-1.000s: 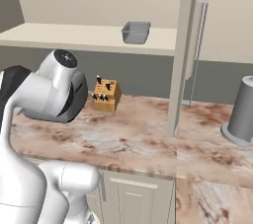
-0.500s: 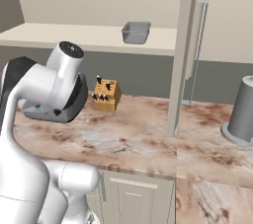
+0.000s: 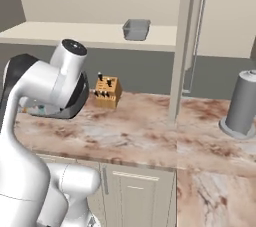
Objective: Retrieve the tupperware and aluminum foil from the cabinet and place them on the dining counter near the plate with cucumber and kebab skewer to prepare for storing leftovers.
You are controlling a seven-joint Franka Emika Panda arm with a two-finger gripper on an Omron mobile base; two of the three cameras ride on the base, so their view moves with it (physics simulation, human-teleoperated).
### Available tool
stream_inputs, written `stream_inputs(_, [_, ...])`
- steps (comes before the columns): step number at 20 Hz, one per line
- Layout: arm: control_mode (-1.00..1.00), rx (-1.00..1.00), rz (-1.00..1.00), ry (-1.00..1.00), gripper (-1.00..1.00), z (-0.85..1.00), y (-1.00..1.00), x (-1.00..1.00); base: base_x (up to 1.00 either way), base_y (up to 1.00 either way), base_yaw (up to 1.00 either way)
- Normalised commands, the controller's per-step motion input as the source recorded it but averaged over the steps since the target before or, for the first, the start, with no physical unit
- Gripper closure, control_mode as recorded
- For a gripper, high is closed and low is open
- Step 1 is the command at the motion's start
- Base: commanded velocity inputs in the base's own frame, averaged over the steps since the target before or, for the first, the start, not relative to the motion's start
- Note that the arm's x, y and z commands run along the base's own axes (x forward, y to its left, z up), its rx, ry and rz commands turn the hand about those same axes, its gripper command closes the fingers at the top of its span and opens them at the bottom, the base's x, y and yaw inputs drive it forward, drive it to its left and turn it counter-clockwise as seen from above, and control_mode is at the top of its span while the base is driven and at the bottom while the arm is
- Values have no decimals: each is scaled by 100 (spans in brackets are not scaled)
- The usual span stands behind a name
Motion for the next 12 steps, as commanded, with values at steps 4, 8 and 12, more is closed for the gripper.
stream_inputs(4, [100,0,0,0,100,0,0,0,-100,33,4])
stream_inputs(8, [100,0,0,0,100,0,0,0,-99,49,31])
stream_inputs(12, [100,0,0,0,100,0,0,0,-66,54,62])
